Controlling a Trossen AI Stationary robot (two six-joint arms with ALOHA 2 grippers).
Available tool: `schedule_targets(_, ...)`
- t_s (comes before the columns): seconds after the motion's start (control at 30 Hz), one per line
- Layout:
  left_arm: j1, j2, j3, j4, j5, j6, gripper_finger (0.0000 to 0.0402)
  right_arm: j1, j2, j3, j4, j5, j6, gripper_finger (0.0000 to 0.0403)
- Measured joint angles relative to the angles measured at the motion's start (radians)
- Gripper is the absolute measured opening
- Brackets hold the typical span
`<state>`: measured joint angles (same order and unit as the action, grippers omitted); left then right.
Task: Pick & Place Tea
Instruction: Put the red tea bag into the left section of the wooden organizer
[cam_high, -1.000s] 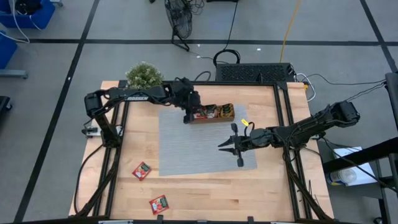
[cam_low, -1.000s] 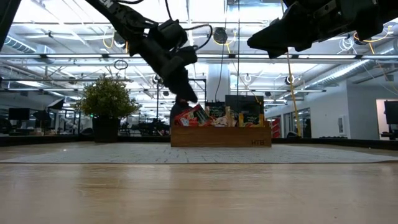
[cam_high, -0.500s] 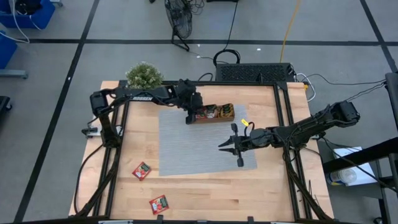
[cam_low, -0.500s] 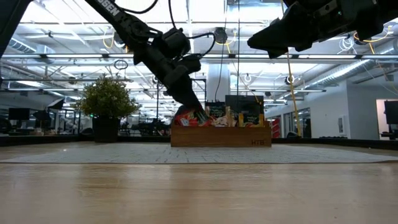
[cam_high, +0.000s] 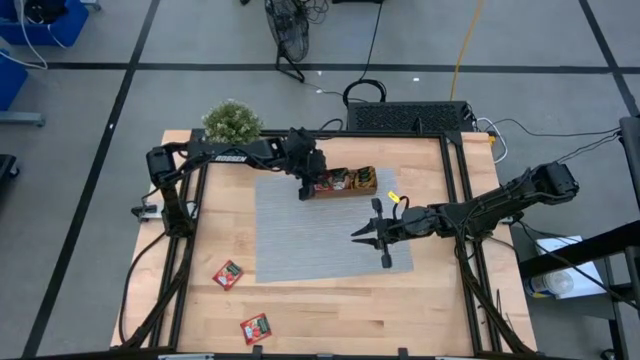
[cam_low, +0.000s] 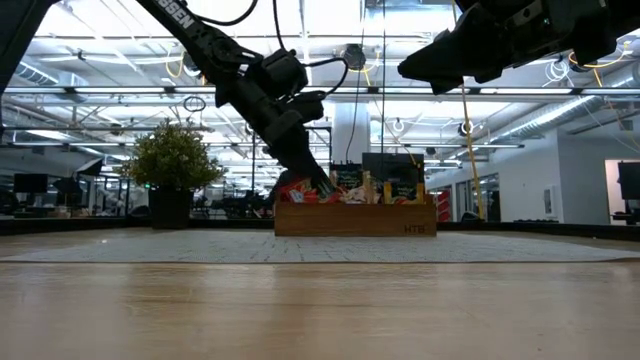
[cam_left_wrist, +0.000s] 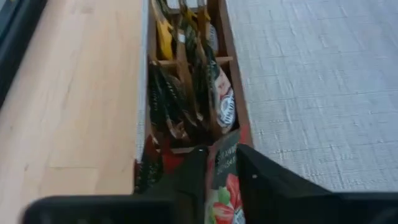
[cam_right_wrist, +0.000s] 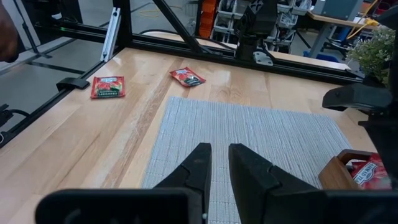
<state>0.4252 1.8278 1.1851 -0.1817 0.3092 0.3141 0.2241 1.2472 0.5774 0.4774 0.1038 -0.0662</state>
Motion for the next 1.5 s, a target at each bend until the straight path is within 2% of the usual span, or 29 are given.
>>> schedule_targets(0.17, 0.0, -0.001, 0.0, 0.0, 0.008, 0.006, 0.001, 0.0, 0.0, 0.0, 0.0, 0.0, 0.0, 0.0043)
schedule_targets(0.5, -0.003, -0.03, -0.002, 0.045, 0.001, -0.03, 0.0003, 0.0, 0.0, 0.0, -0.012, 0.0, 0.001, 0.0043)
schedule_targets(0.73, 0.005, -0.069, -0.119, 0.169, -0.06, -0.089, 0.0002, 0.0, 0.0, 0.0, -0.038, 0.0, 0.002, 0.0043)
schedule_targets(0.9, 0.014, -0.171, -0.294, 0.416, -0.058, -0.144, 0.0001, 0.0, 0.0, 0.0, -0.042, 0.0, 0.002, 0.0043)
schedule_targets(1.07, 0.009, -0.213, -0.504, 0.934, -0.057, -0.214, 0.0001, -0.001, 0.0, 0.0, -0.039, 0.0, 0.002, 0.0043)
schedule_targets(1.17, -0.006, -0.181, -0.603, 1.133, -0.092, -0.231, 0.0001, -0.002, 0.0, 0.0, -0.032, 0.002, 0.002, 0.0043)
schedule_targets(1.3, -0.03, -0.138, -0.675, 1.307, -0.124, -0.238, 0.0001, -0.002, 0.0, 0.0, -0.023, 0.003, 0.002, 0.0043)
schedule_targets(1.5, -0.069, -0.068, -0.68, 1.392, -0.155, -0.214, 0.0001, -0.002, 0.0, 0.0, -0.009, 0.004, 0.001, 0.0043)
